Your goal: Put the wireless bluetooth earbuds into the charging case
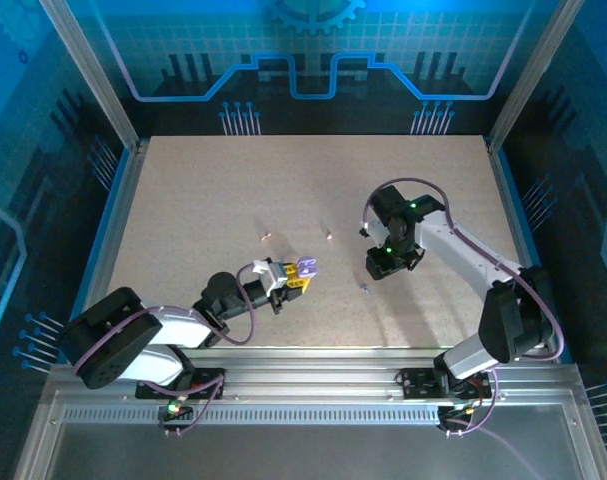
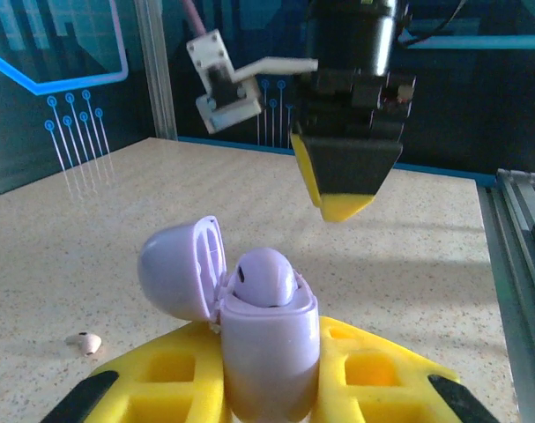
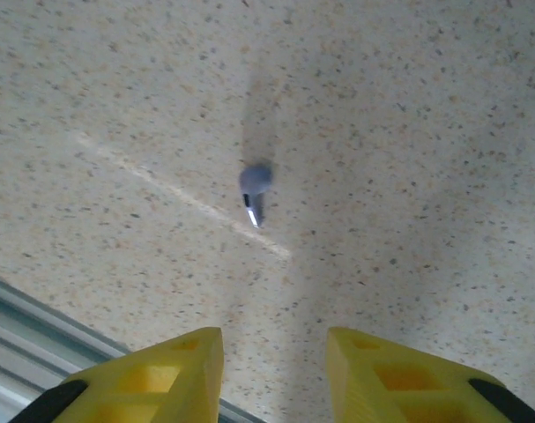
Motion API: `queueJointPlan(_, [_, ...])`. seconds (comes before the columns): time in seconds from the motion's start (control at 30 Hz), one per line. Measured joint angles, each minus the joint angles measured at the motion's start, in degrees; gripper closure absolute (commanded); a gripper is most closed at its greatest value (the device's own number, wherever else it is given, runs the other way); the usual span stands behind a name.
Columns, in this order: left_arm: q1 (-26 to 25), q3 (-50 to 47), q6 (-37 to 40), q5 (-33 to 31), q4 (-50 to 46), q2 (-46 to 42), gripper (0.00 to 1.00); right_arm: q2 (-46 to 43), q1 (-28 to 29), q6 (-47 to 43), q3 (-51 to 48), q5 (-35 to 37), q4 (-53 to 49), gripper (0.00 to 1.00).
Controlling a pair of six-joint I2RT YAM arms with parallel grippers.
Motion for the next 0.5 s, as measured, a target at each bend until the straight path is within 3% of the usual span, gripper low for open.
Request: queueJointPlan(0.5, [-0.1, -0.7, 3.0, -2.3, -11.2, -11.5, 0.94, 11.7, 3.9, -2.7, 6.0, 5.5, -1.4, 0.63])
